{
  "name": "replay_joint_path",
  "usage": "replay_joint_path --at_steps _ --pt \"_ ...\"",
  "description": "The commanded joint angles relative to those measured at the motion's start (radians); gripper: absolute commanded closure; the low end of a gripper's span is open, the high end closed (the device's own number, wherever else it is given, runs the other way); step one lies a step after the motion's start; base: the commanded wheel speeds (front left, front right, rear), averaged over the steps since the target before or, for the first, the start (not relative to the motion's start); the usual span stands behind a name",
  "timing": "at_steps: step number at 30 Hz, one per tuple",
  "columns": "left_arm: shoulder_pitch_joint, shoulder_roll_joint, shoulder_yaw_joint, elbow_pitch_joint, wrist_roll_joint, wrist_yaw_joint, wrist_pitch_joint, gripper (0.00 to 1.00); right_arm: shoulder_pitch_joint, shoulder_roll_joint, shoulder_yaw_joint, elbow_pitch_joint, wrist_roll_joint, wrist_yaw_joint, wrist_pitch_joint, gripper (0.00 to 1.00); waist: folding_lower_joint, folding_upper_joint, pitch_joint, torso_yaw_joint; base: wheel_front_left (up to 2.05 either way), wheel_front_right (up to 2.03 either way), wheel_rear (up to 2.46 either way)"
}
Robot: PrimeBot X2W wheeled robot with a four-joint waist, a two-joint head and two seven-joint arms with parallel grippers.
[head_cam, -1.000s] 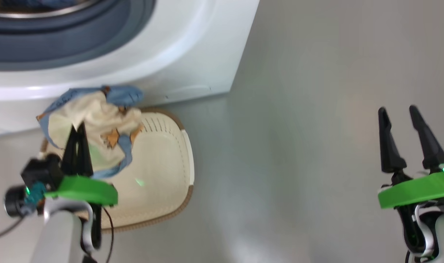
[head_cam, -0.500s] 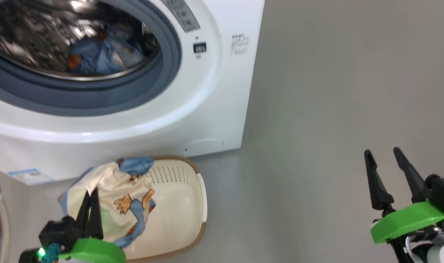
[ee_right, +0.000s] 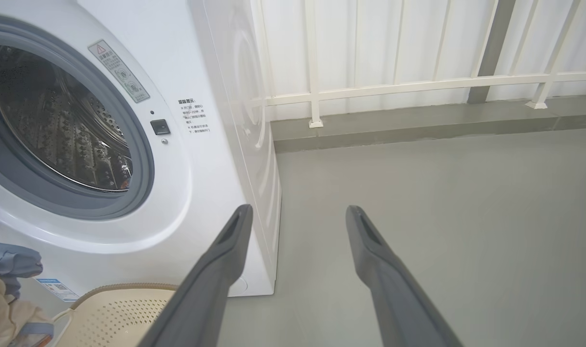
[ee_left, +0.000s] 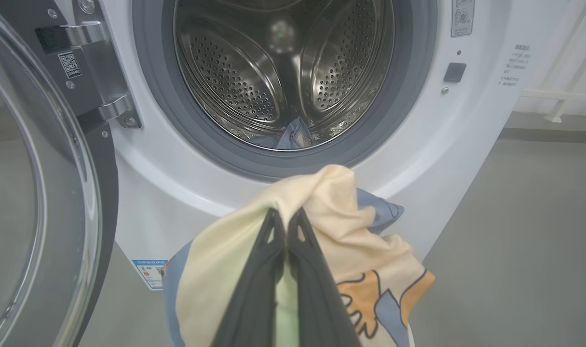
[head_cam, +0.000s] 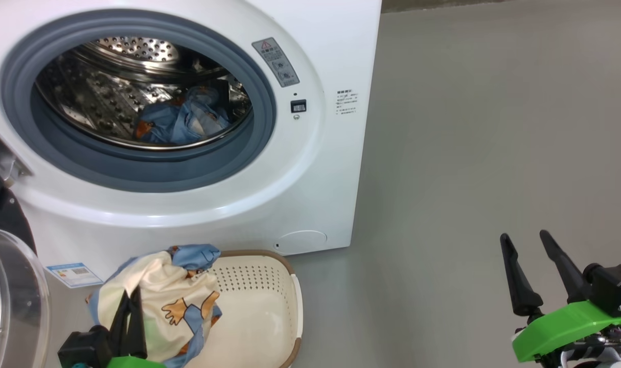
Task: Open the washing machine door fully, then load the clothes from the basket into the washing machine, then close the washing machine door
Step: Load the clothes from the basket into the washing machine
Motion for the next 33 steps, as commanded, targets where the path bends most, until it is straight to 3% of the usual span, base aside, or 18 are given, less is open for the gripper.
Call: replay_joint_path --at_steps 1,23,33 --pt "-0.007 0.018 0.026 -0.044 -0.002 0.012 0.003 1.0 0.0 -0.009 0.025 -0.029 -0.007 0.004 0.004 0.0 0.0001 0.0 -0.011 0.008 0.0 0.0 0.0" --pt "0.006 0.029 0.012 -0.077 -0.027 0.024 0.057 1.0 -0.01 0.004 0.046 -0.014 0.002 0.004 -0.005 0.0 0.0001 0.0 0.0 0.006 0.0 0.0 0.0" --pt "-0.094 0.05 0.015 0.001 -0.069 -0.004 0.144 1.0 -0.048 0.007 0.06 0.006 0.015 0.004 -0.021 0.0 0.0001 0.0 0.049 -0.036 0.0 0.0 0.0"
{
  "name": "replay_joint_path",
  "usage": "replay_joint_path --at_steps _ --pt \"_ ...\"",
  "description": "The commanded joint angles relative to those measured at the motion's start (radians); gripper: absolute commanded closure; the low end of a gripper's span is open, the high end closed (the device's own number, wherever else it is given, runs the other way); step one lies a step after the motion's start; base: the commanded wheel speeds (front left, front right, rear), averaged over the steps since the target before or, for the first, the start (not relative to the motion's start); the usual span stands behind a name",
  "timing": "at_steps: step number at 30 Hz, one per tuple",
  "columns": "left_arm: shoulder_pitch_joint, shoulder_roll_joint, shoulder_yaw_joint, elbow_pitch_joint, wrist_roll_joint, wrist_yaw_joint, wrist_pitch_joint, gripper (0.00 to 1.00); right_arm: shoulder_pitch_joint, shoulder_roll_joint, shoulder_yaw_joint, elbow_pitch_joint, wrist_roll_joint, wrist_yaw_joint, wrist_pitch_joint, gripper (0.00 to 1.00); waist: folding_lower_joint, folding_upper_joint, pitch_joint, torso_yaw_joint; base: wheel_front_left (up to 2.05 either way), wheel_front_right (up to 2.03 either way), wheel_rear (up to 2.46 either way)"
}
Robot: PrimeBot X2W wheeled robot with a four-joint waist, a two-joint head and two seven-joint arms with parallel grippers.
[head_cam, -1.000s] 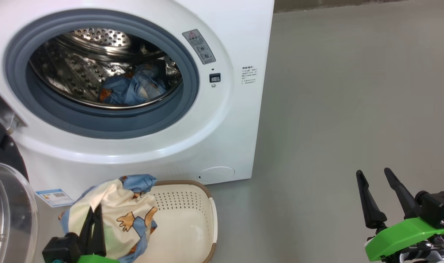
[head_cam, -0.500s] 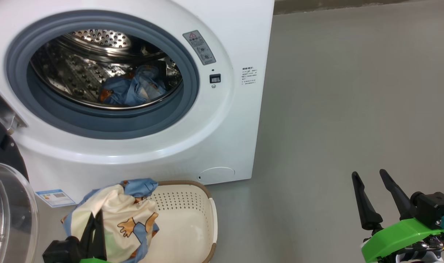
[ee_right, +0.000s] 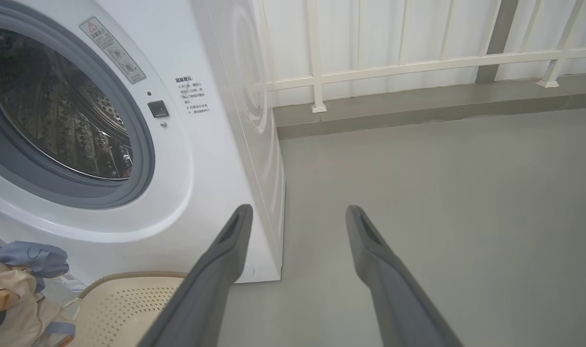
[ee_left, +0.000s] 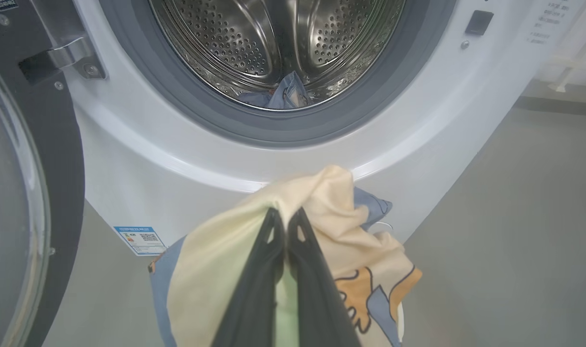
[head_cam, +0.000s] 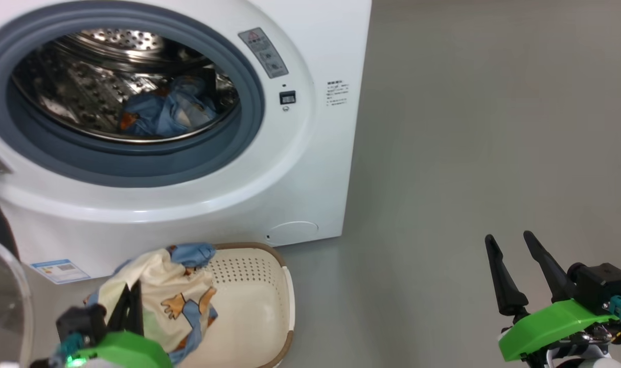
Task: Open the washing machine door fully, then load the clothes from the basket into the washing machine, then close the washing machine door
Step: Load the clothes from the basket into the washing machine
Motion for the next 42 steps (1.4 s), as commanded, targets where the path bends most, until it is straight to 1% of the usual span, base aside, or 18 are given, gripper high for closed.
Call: replay_joint_path --at_steps 1,5,6,7,9,10,12,13,16,25,28,30,35,39,42 --pt "-0.064 0.029 0.034 -0.003 -0.012 -0.007 0.013 1.0 -0.044 -0.007 0.028 -0.021 0.009 0.004 -0.012 0.0 0.0 -0.0001 0.021 -0.023 0.0 0.0 0.0" --pt "-0.148 0.047 0.034 0.05 -0.031 -0.027 0.074 1.0 -0.057 -0.004 0.027 -0.009 0.017 0.004 -0.025 0.0 0.0 -0.0001 0.055 -0.052 0.0 0.0 0.0" --pt "-0.148 0.047 0.034 0.05 -0.031 -0.027 0.074 1.0 -0.057 -0.004 0.027 -0.009 0.017 0.004 -0.025 0.0 0.0 -0.0001 0.055 -0.052 0.0 0.0 0.0" --pt "-0.199 0.06 0.031 0.079 -0.033 -0.035 0.107 1.0 -0.064 -0.001 0.027 -0.004 0.02 0.004 -0.034 0.0 0.0 -0.0001 0.074 -0.07 0.0 0.0 0.0" --pt "-0.254 0.078 0.031 0.111 -0.035 -0.041 0.136 1.0 -0.074 0.001 0.029 0.004 0.026 0.004 -0.042 0.0 0.0 -0.0001 0.095 -0.09 0.0 0.0 0.0" --pt "-0.254 0.078 0.031 0.111 -0.035 -0.041 0.136 1.0 -0.074 0.001 0.029 0.004 0.026 0.004 -0.042 0.0 0.0 -0.0001 0.095 -0.09 0.0 0.0 0.0" --pt "-0.339 0.103 0.036 0.165 -0.04 -0.048 0.179 1.0 -0.088 0.004 0.036 0.016 0.033 0.004 -0.059 0.0 0.0 -0.0001 0.124 -0.124 0.0 0.0 0.0" --pt "-0.339 0.103 0.036 0.165 -0.04 -0.048 0.179 1.0 -0.088 0.004 0.036 0.016 0.033 0.004 -0.059 0.0 0.0 -0.0001 0.124 -0.124 0.0 0.0 0.0" --pt "-0.424 0.131 0.043 0.215 -0.045 -0.054 0.216 1.0 -0.103 0.008 0.046 0.034 0.044 0.004 -0.077 0.0 0.0 -0.0001 0.152 -0.162 0.0 0.0 0.0" --pt "-0.661 0.24 0.061 0.321 -0.05 -0.072 0.328 1.0 -0.147 0.013 0.085 0.095 0.085 0.004 -0.139 0.0 0.0 -0.0001 0.254 -0.265 0.0 0.0 0.0" --pt "-0.758 0.297 0.065 0.346 -0.046 -0.081 0.373 1.0 -0.174 0.013 0.109 0.121 0.109 0.004 -0.167 0.0 0.0 -0.0001 0.311 -0.3 0.0 0.0 0.0" --pt "-0.804 0.318 0.069 0.351 -0.048 -0.082 0.392 1.0 -0.188 0.014 0.124 0.133 0.122 0.004 -0.183 0.0 0.0 -0.0001 0.341 -0.314 0.0 0.0 0.0" --pt "-0.92 0.363 0.077 0.344 -0.044 -0.081 0.406 1.0 -0.231 0.014 0.153 0.16 0.149 0.004 -0.218 0.0 0.0 -0.0001 0.421 -0.338 0.0 0.0 0.0" --pt "-1.011 0.391 0.097 0.316 -0.045 -0.068 0.372 1.0 -0.263 0.014 0.169 0.178 0.171 0.004 -0.241 0.0 0.0 -0.0001 0.479 -0.347 0.0 0.0 0.0" --pt "-1.071 0.43 0.099 0.302 -0.022 -0.064 0.32 1.0 -0.287 0.014 0.187 0.196 0.186 0.004 -0.257 0.0 0.0 -0.0001 0.512 -0.358 0.0 0.0 0.0"
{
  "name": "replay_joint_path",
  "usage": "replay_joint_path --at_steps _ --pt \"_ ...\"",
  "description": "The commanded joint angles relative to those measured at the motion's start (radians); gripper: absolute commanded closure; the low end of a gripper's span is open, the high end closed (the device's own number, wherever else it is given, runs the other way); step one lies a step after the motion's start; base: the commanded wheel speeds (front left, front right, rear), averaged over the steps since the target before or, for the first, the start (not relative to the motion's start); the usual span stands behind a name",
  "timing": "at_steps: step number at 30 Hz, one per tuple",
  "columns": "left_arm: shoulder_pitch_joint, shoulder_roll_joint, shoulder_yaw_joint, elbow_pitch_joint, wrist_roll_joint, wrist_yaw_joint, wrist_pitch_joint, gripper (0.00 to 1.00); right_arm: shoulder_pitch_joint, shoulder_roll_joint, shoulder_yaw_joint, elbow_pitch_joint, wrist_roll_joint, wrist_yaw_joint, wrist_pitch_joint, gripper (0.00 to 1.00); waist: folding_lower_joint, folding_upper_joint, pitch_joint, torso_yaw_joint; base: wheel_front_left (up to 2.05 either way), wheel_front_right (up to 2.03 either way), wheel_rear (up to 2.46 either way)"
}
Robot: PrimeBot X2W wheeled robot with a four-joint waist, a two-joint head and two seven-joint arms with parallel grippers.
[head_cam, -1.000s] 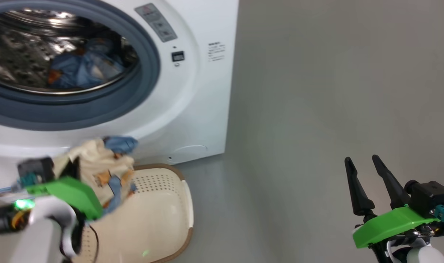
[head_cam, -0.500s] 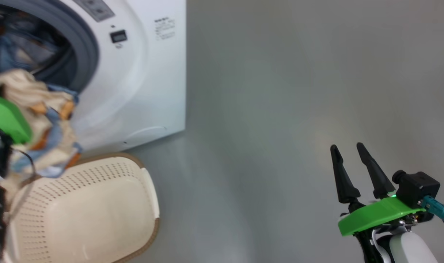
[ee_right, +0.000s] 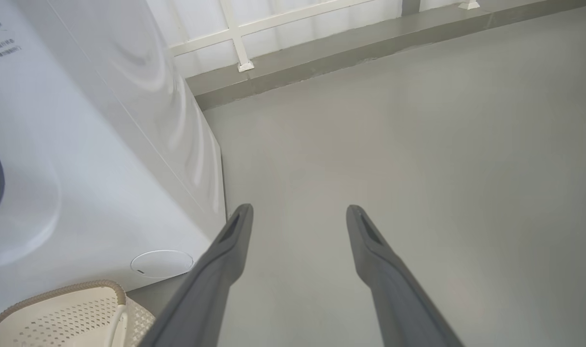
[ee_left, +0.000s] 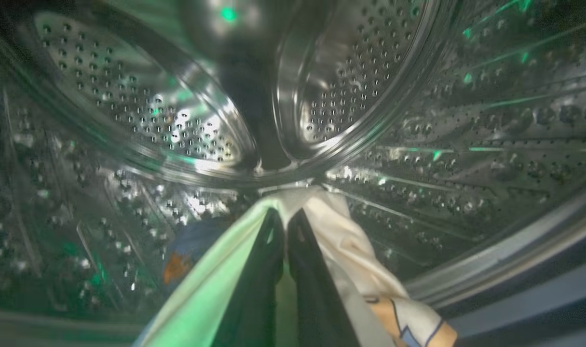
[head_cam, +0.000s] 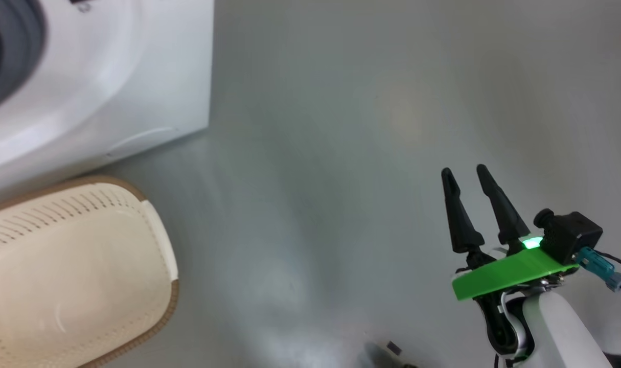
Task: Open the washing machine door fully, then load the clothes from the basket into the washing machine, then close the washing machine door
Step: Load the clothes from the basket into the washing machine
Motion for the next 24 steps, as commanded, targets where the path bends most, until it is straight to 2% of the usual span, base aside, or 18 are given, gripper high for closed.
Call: replay_joint_path --at_steps 1,7,16,17,18,19,24 --pt "-0.059 0.076 0.032 -0.042 0.009 0.001 -0.055 1.0 -0.02 -0.009 0.029 -0.008 0.013 0.004 -0.02 0.0 -0.0002 0.0 0.081 -0.042 0.0 0.0 0.0" --pt "-0.166 0.101 0.019 -0.025 0.061 0.002 -0.259 1.0 -0.053 -0.009 0.045 0.028 0.029 0.004 -0.041 0.0 -0.0002 0.0 0.111 -0.039 0.0 0.0 0.0" --pt "-0.197 0.099 -0.005 0.102 0.079 0.026 -0.258 1.0 -0.079 -0.009 0.062 0.055 0.039 0.004 -0.053 0.0 -0.0002 0.0 0.119 -0.036 0.0 0.0 0.0" --pt "-0.198 0.102 -0.009 0.116 0.083 0.028 -0.255 0.67 -0.082 -0.009 0.063 0.057 0.04 0.004 -0.054 0.0 -0.0002 0.0 0.12 -0.037 0.0 0.0 0.0" --pt "-0.2 0.102 -0.008 0.128 0.081 0.032 -0.254 0.24 -0.085 -0.009 0.066 0.059 0.041 0.004 -0.055 0.0 -0.0002 0.0 0.121 -0.038 0.0 0.0 0.0" --pt "-0.202 0.101 -0.007 0.14 0.077 0.032 -0.252 0.0 -0.087 -0.009 0.067 0.061 0.042 0.004 -0.055 0.0 -0.0002 0.0 0.12 -0.038 0.0 0.0 0.0" --pt "-0.205 0.098 -0.01 0.185 0.068 0.027 -0.259 0.0 -0.087 -0.009 0.062 0.07 0.044 0.004 -0.057 0.0 -0.0002 0.0 0.109 -0.033 0.0 0.0 0.0"
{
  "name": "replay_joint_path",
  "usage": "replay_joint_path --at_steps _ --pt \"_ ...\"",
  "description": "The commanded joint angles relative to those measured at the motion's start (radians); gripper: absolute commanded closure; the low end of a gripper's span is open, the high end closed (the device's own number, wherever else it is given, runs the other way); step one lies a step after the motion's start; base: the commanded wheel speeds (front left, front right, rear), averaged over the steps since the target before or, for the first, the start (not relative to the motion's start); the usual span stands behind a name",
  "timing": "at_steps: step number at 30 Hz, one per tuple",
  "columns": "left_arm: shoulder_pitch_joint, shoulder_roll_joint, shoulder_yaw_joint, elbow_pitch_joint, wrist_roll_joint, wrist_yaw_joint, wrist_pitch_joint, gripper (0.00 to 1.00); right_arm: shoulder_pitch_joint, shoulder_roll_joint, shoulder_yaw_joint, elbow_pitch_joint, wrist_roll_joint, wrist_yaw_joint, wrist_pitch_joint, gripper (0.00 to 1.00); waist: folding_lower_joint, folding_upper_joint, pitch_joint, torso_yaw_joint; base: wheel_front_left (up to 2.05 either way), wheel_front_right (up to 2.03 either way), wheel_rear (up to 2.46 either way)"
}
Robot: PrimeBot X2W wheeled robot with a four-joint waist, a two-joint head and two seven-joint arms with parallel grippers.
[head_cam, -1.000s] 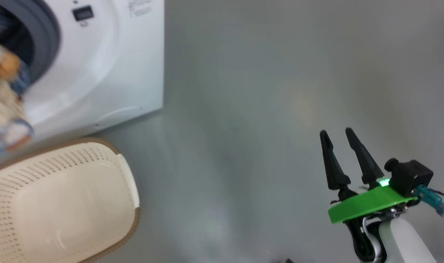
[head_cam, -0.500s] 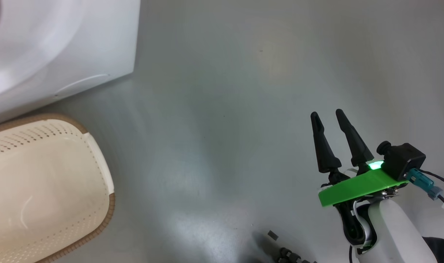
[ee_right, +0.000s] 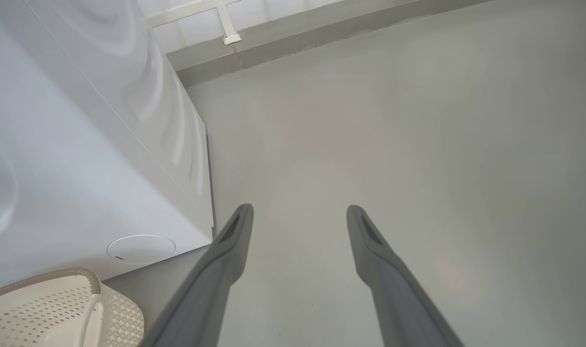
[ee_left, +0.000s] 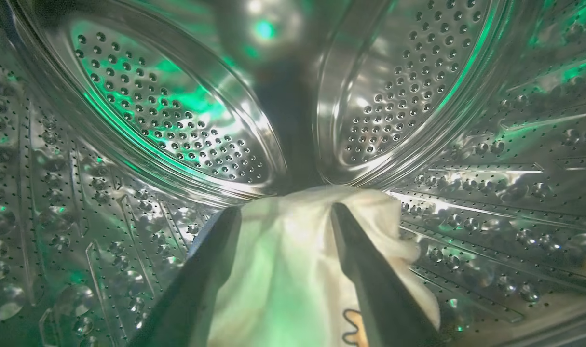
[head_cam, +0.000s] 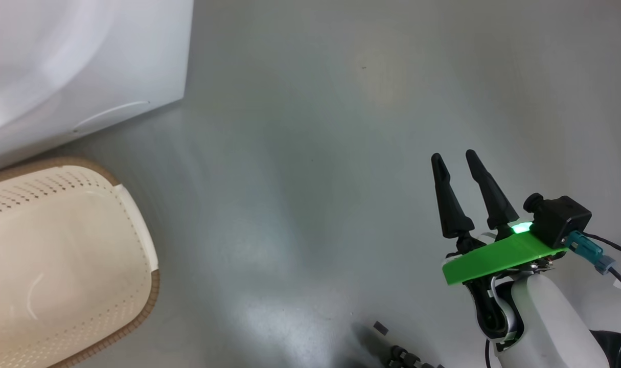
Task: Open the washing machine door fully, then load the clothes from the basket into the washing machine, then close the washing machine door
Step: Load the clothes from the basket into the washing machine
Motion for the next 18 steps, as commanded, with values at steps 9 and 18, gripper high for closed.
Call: replay_joint_path --at_steps 9,18 --pt "0.084 -0.016 0.048 0.064 -0.074 -0.015 -0.098 0.0 0.011 -0.012 -0.022 -0.015 -0.035 0.004 -0.008 0.0 0.0 -0.0001 -0.089 0.046 0.0 0.0 0.0" --pt "0.301 -0.113 0.06 0.101 -0.116 -0.027 -0.214 0.0 0.075 -0.03 -0.093 -0.059 -0.092 0.004 0.051 0.0 0.0 -0.0001 -0.228 0.116 0.0 0.0 0.0"
